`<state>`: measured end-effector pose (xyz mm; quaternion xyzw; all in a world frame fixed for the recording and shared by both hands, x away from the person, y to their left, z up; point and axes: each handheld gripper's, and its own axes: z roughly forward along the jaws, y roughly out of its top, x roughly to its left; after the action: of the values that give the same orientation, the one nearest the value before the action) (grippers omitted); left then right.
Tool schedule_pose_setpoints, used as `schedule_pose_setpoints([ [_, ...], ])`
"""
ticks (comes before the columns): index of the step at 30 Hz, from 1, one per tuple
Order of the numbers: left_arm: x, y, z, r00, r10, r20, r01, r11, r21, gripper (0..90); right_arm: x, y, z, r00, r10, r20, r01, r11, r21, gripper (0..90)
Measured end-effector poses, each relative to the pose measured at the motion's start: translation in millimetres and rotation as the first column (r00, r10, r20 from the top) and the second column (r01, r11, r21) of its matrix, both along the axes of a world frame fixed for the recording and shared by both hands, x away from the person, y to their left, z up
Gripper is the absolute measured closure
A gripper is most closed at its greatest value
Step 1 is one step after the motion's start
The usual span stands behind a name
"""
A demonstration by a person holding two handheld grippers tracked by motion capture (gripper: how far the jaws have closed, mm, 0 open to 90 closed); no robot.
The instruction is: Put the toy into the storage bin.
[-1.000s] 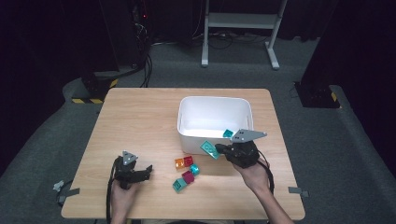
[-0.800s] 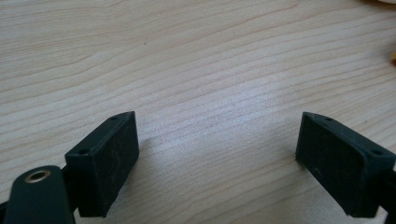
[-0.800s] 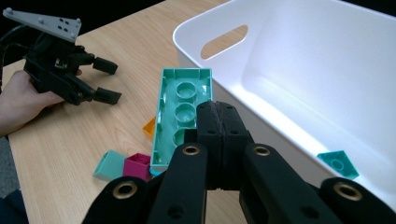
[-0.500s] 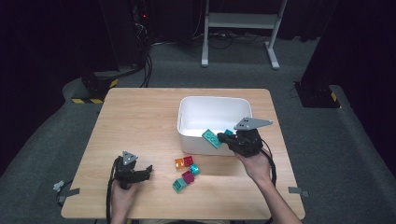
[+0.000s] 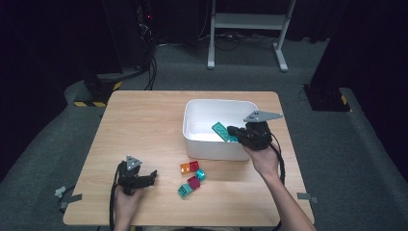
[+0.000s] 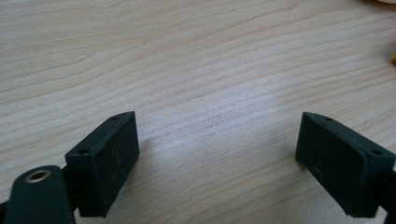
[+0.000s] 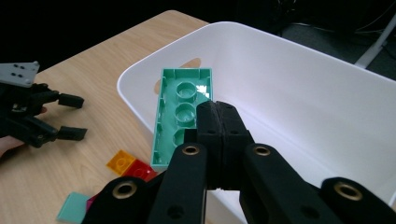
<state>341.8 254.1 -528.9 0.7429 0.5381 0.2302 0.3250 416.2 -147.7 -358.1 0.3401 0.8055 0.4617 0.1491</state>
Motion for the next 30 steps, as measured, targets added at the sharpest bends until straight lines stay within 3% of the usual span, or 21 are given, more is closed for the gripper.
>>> schedule_pose_setpoints([
  [12,0.0,0.0,0.0,1.0,0.0,0.0,0.0,1.0,0.0,13.4,22.4,3.2,-5.5,0.9988,-0.044,-0.021,0.043,0.999,-0.02,89.7],
  [30,0.0,0.0,0.0,1.0,0.0,0.0,0.0,1.0,0.0,13.4,40.6,3.5,-23.5,0.9922,-0.108,-0.062,0.104,0.993,-0.064,89.3],
])
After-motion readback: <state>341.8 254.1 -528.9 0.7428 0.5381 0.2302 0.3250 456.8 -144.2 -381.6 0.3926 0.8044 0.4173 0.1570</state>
